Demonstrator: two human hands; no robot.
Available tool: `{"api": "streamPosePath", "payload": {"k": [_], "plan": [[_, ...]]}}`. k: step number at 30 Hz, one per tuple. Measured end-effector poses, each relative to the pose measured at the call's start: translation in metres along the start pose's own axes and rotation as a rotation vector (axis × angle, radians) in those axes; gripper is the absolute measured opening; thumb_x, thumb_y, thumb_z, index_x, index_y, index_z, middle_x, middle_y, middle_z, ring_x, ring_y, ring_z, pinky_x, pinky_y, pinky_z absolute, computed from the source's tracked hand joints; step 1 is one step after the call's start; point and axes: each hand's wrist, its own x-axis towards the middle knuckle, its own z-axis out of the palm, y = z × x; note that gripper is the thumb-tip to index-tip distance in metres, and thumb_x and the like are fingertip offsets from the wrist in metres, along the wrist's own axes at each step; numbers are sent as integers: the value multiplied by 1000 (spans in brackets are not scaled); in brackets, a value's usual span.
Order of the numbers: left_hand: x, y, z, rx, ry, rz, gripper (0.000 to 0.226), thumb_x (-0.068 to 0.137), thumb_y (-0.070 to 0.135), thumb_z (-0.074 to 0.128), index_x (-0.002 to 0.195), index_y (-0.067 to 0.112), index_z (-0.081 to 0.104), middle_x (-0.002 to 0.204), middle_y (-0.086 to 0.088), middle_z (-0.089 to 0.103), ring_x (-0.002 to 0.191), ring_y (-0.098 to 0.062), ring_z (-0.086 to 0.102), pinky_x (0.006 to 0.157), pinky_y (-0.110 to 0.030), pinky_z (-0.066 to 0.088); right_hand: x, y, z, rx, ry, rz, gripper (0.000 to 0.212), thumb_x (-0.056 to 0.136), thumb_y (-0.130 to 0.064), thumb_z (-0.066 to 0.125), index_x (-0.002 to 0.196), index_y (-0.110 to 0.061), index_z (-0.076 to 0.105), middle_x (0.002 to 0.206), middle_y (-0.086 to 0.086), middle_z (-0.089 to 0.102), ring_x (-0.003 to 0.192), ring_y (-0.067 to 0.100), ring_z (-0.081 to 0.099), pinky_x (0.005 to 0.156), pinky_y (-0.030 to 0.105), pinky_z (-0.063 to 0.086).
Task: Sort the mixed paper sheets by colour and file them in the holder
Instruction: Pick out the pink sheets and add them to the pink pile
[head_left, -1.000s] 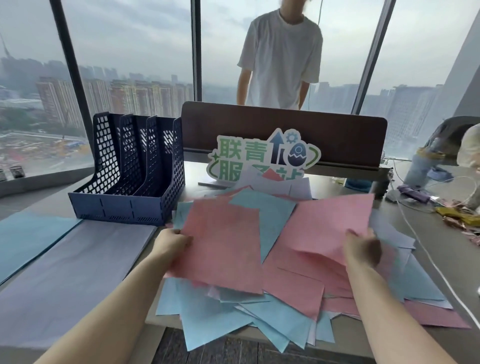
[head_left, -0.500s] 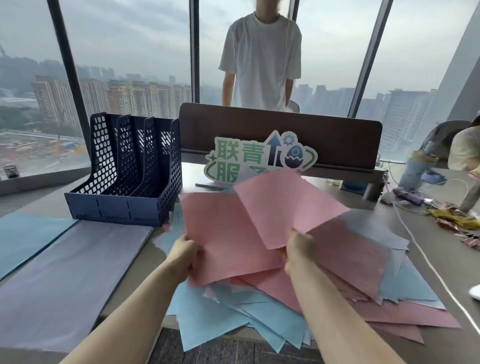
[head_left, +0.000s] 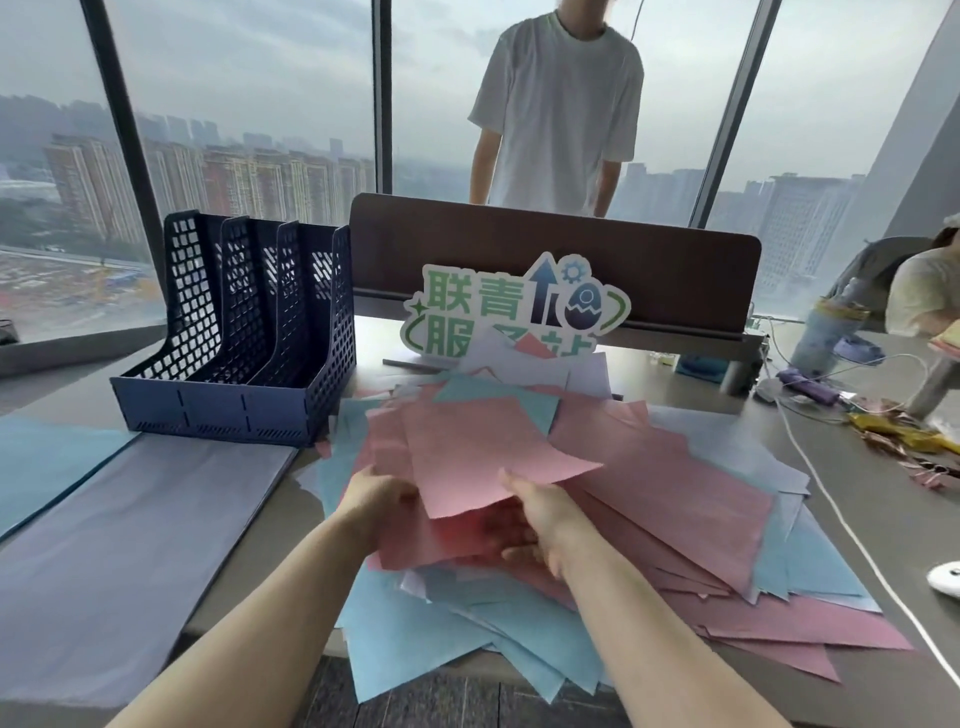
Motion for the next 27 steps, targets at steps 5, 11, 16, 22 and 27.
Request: {"api": "streamPosePath", "payload": {"k": [5, 11, 16, 22, 27], "plan": [[7, 1, -27, 47, 77, 8, 23, 81, -8, 58, 103, -1, 58, 82, -17, 62, 72, -30, 59, 66, -33, 50, 35, -6, -80, -896, 446, -203, 26, 84, -28, 54, 105, -20, 66, 113, 10, 67, 105, 32, 60, 87, 33, 49], [9, -1, -32, -27, 37, -97, 28, 77, 8, 66, 103, 1, 60, 90, -23, 65, 76, -36, 63, 76, -46, 54, 48, -21, -101, -1301, 90, -26, 67, 78, -33, 61, 141, -17, 44, 139, 5, 54, 119, 25, 56, 94, 27, 47], [12, 8, -15, -149, -28, -109, 33, 85, 24, 74, 109, 5, 62, 103, -22, 67, 82, -37, 66, 64, -38, 56, 54, -25, -96, -1481, 87, -26, 66, 79, -28, 62, 141, -15, 42, 139, 7, 54, 120, 26, 56, 98, 32, 48], [16, 5, -7, -113, -1, -120, 36, 79, 8, 76, 111, 6, 59, 99, -21, 68, 82, -38, 67, 65, -45, 58, 51, -17, -98, -1639, 404, -176, 37, 92, 0, 47, 125, -10, 62, 122, 10, 64, 112, 30, 64, 88, 35, 52], [21, -2, -13, -105, 89, -75, 31, 81, 1, 70, 109, 6, 58, 87, -16, 64, 77, -34, 62, 70, -40, 52, 53, -25, -78, -1507, 408, -267, 28, 90, -7, 53, 115, -8, 66, 108, 14, 68, 100, 31, 67, 69, 27, 45]]}}
